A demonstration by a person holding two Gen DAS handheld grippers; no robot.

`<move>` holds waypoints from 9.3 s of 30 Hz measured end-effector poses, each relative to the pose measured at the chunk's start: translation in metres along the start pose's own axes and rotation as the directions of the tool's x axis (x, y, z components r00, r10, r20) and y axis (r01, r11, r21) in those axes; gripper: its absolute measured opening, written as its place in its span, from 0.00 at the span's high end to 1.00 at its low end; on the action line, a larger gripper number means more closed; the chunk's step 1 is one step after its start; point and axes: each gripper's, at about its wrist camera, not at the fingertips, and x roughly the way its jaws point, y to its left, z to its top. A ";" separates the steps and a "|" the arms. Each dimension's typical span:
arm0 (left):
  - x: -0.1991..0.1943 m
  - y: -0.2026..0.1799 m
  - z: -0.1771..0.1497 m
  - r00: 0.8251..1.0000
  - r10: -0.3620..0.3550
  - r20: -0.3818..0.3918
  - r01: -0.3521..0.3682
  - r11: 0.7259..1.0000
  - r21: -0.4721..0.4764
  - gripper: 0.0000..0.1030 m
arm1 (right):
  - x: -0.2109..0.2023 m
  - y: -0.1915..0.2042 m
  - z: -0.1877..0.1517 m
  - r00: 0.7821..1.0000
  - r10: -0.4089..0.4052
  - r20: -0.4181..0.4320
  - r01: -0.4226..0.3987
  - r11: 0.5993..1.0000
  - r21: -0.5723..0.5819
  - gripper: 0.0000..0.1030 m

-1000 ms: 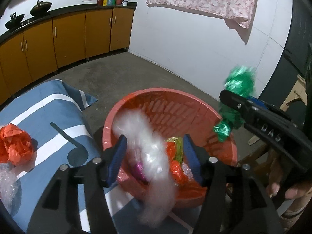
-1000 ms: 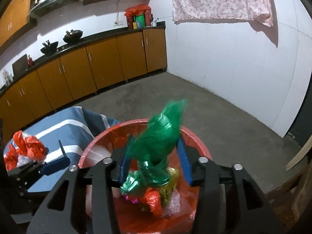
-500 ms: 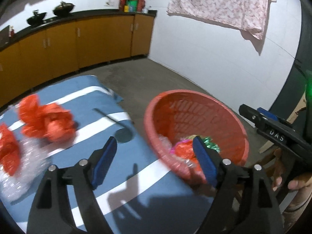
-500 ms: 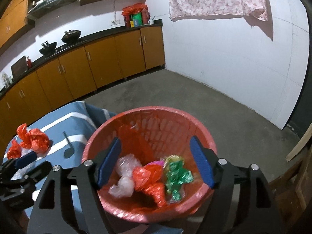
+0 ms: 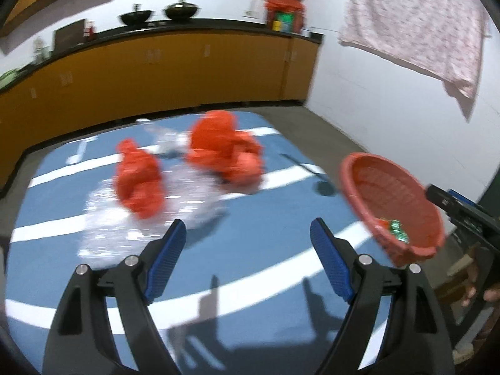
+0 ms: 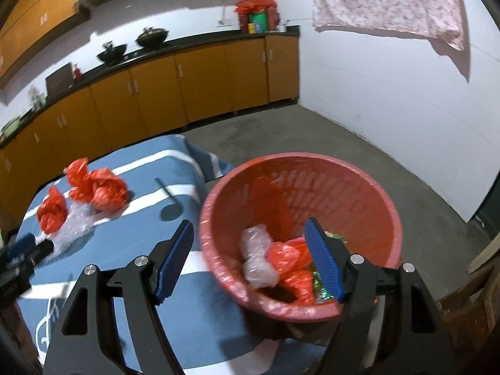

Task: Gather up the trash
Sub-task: 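Move both tools back over the mat of bags, then grasp the red bag lying on the bubble wrap with the left gripper, then grasp the other red bag with the right gripper while the left gripper holds its red bag, then carry both red bags over the red basket, then open both grippers over the red basket to drop the red bags, then move both tools back toward the mat of bags, then grasp the bubble wrap with the left gripper while the right gripper grasps the clear bag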

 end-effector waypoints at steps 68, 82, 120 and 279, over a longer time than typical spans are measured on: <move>-0.002 0.211 0.014 0.970 0.244 0.004 -0.236 0.940 -0.245 0.53 | 0.134 0.209 0.024 0.954 0.236 -0.184 -0.278 0.928 -0.248 0.69; -0.016 0.194 0.015 0.977 0.214 0.026 -0.202 0.952 -0.229 0.53 | 0.089 0.162 0.015 0.966 0.218 -0.142 -0.246 0.943 -0.224 0.72; -0.085 0.052 0.015 0.994 0.014 0.110 -0.009 0.999 -0.047 0.53 | -0.056 0.022 -0.007 0.998 0.023 0.062 -0.022 1.000 -0.021 0.72; 0.004 0.246 0.023 0.952 0.303 -0.033 -0.301 0.921 -0.246 0.81 | 0.139 0.239 0.038 0.964 0.216 -0.158 -0.241 0.956 -0.166 0.91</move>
